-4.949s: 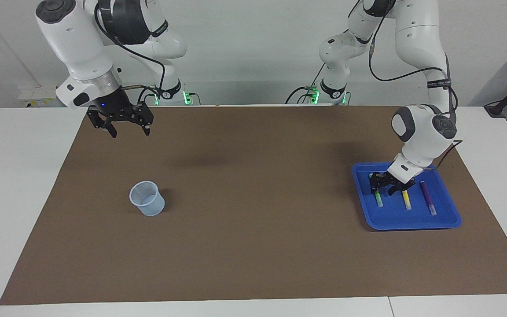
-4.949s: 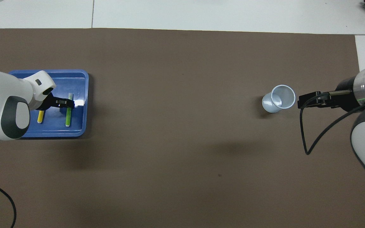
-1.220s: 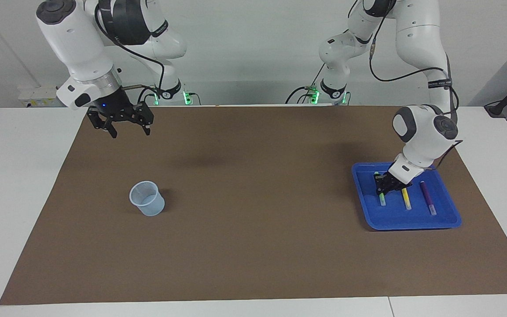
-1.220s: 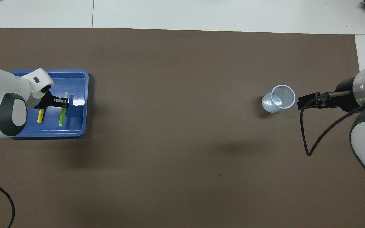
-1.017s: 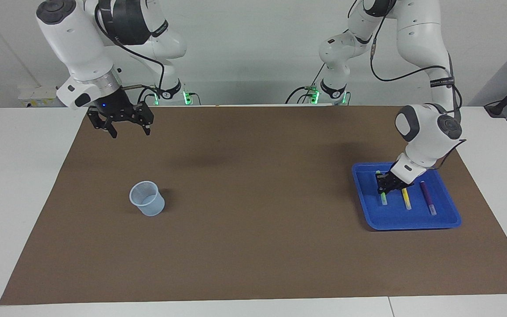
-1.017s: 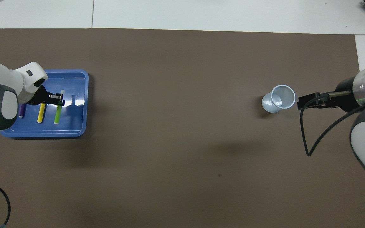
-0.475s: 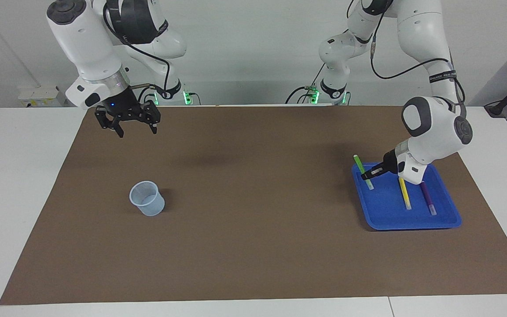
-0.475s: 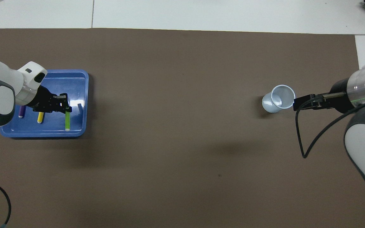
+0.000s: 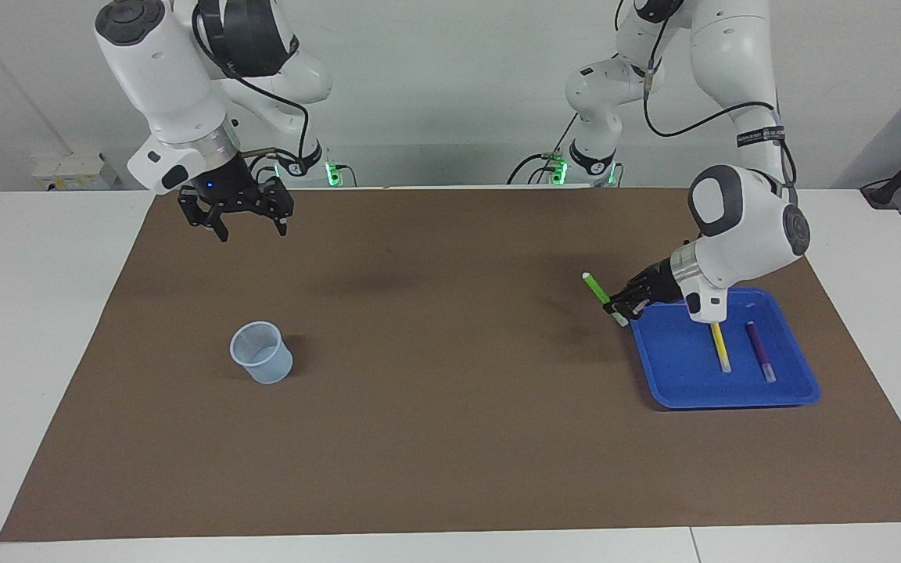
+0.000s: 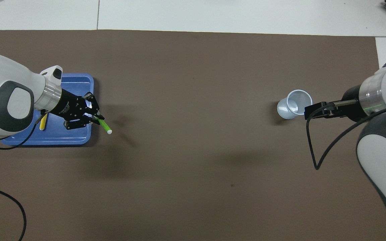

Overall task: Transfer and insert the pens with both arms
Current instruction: 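Lift the green pen with the left gripper while the right gripper approaches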

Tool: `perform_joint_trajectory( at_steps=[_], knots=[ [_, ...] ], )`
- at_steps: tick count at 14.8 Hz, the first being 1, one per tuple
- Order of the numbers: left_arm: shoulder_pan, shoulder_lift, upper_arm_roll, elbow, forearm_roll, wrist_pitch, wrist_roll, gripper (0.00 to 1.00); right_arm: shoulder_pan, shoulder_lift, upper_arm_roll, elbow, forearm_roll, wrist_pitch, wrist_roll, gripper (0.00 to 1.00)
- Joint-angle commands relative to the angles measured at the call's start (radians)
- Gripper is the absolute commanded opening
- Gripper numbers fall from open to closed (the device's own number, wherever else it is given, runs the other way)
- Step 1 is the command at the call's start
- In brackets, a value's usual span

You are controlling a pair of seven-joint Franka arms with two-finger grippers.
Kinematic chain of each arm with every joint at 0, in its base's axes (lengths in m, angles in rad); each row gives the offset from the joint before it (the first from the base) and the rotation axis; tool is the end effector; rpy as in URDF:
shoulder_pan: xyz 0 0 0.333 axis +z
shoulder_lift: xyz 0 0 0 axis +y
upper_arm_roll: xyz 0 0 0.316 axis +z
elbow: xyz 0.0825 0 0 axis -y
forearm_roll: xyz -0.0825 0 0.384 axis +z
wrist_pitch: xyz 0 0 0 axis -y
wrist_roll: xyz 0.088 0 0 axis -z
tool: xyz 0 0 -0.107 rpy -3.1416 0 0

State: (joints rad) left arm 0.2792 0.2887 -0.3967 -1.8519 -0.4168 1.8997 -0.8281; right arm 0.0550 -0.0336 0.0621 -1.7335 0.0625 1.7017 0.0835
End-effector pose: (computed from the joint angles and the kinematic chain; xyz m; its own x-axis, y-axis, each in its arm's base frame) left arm 0.5938 -0.0868 0.3709 0.5651 0.6570 -0.4990 0.7941 -0.5973 0.1129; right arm 0.5470 0.0708 0.5773 0.9997 0.0256 -0.0035 0.0253 -0.9979 -0.0598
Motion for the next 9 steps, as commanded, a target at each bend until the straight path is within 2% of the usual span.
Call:
perform_joint_trajectory(
  at_steps=[1,6,9],
  knots=[
    [-0.046,-0.031,0.012,-0.015,-0.062,-0.018,-0.136,0.00,0.023,-0.031,0.004,-0.029,0.069,-0.010,0.106,1.00],
    [-0.123,-0.046,0.012,-0.013,-0.244,0.018,-0.380,0.00,0.039,-0.048,0.004,-0.060,0.229,-0.008,0.333,0.95],
    [-0.178,-0.059,0.009,-0.010,-0.257,0.056,-0.468,0.00,0.074,-0.052,0.004,-0.069,0.289,0.007,0.430,0.91]
  ],
)
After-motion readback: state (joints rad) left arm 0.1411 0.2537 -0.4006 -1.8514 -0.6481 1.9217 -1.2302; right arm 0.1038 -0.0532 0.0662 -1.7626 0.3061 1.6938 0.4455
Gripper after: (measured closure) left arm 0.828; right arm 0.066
